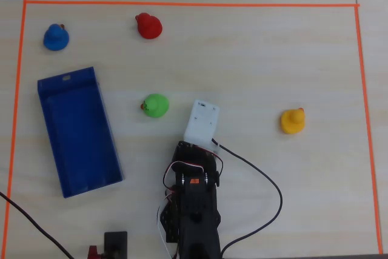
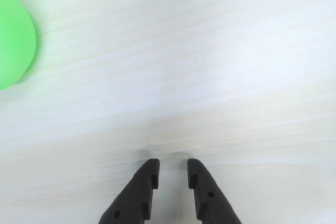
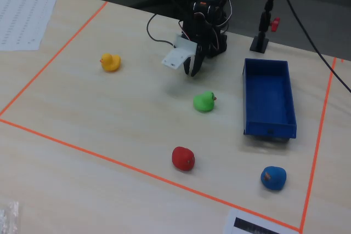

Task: Grasp blue duck and put it into box.

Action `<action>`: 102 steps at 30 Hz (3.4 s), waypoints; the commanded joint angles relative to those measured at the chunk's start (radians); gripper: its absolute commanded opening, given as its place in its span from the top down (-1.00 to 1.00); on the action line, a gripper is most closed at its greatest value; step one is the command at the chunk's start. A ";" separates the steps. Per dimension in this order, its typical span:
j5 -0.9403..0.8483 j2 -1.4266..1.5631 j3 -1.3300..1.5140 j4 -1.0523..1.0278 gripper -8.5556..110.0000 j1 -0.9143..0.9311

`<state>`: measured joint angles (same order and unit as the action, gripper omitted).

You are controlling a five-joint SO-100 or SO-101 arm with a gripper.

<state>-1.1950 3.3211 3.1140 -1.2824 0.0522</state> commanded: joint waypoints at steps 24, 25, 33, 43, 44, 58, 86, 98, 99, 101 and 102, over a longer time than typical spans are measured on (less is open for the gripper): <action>-0.002 -0.011 -0.003 -0.020 0.78 0.006; -0.002 -0.011 -0.003 -0.020 0.78 0.006; -0.002 -0.011 -0.003 -0.020 0.78 0.006; -0.002 -0.011 -0.003 -0.020 0.78 0.005; -0.002 -0.011 -0.003 -0.020 0.78 0.002; -0.046 -0.086 -0.067 0.164 0.77 0.063; 0.259 -1.924 -2.054 0.167 0.26 -0.572; 0.199 -2.433 -2.585 0.152 0.27 -0.664; 0.187 -2.459 -2.615 0.152 0.27 -0.663; 0.170 -2.500 -2.668 0.153 0.28 -0.652; 0.164 -2.513 -2.688 0.155 0.28 -0.646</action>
<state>-1.0048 0.8115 0.5461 -1.1382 -0.5998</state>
